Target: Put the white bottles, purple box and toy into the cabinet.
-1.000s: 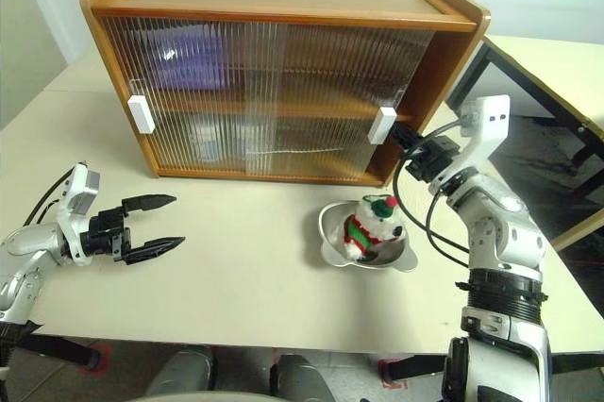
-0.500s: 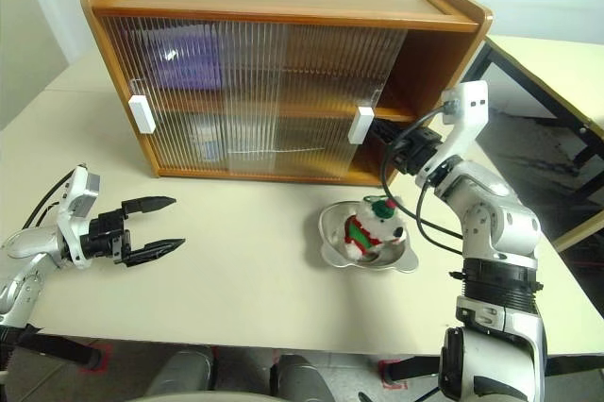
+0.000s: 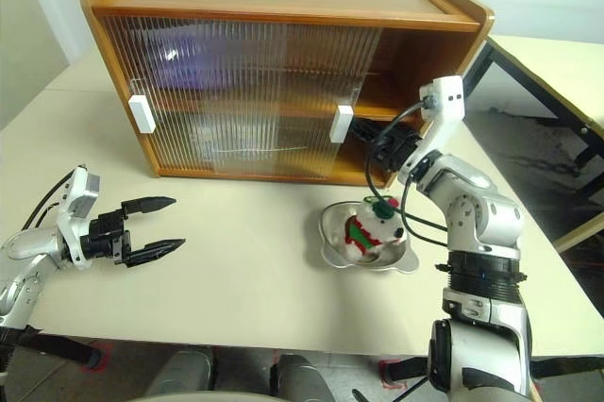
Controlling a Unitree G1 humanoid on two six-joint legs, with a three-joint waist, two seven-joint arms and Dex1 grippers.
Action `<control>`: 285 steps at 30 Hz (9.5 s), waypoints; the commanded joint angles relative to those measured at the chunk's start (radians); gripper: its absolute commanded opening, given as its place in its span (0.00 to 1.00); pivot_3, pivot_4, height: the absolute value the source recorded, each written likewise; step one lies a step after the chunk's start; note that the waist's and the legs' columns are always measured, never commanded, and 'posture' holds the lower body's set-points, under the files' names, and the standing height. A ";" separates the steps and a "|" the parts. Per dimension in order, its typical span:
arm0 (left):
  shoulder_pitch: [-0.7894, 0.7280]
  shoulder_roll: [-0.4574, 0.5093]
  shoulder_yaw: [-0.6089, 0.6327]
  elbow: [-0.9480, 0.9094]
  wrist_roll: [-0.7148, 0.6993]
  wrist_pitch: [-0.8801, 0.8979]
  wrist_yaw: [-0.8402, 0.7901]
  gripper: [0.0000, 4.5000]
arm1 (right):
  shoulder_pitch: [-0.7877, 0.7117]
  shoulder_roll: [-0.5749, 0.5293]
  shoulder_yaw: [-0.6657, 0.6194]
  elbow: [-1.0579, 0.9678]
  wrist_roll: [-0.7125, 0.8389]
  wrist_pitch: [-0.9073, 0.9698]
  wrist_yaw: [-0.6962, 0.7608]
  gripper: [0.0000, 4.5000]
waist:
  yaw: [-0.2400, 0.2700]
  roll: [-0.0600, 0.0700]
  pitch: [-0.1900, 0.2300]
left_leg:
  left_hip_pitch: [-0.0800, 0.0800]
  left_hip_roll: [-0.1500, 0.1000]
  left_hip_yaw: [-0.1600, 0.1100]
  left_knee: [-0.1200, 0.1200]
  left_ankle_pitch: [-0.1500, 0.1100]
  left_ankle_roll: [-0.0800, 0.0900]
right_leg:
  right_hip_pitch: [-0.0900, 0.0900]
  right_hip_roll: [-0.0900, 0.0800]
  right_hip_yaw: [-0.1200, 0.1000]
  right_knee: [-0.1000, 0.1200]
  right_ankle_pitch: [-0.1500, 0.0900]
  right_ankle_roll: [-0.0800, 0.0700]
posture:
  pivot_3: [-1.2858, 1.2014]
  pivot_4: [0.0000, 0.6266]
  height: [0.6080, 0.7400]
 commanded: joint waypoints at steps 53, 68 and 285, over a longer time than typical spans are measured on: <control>-0.029 -0.094 0.082 -0.148 -0.200 0.068 0.087 1.00 | -0.091 0.079 0.087 -0.015 0.021 0.022 0.070 0.21 | 0.036 0.000 0.000 | 0.001 0.000 0.000 0.000 0.003 -0.010 | -0.006 0.004 -0.001 0.013 -0.004 -0.006 | 0.61 0.05 1.00; -0.092 -0.135 0.080 -0.125 -0.242 0.092 0.093 1.00 | 0.166 -0.370 -0.176 -0.161 0.276 0.257 0.365 1.00 | 0.065 -0.004 0.002 | 0.000 -0.002 0.009 0.002 0.008 -0.021 | -0.002 0.004 0.000 0.014 -0.011 -0.002 | 0.59 0.06 1.00; -0.125 -0.121 0.075 -0.064 -0.185 0.085 0.038 1.00 | 0.930 -0.165 -0.441 -0.126 0.513 0.389 0.251 0.99 | 0.023 -0.019 0.014 | 0.002 -0.005 0.009 0.003 -0.003 -0.007 | 0.008 0.005 0.001 0.014 -0.025 0.009 | 0.59 0.09 1.00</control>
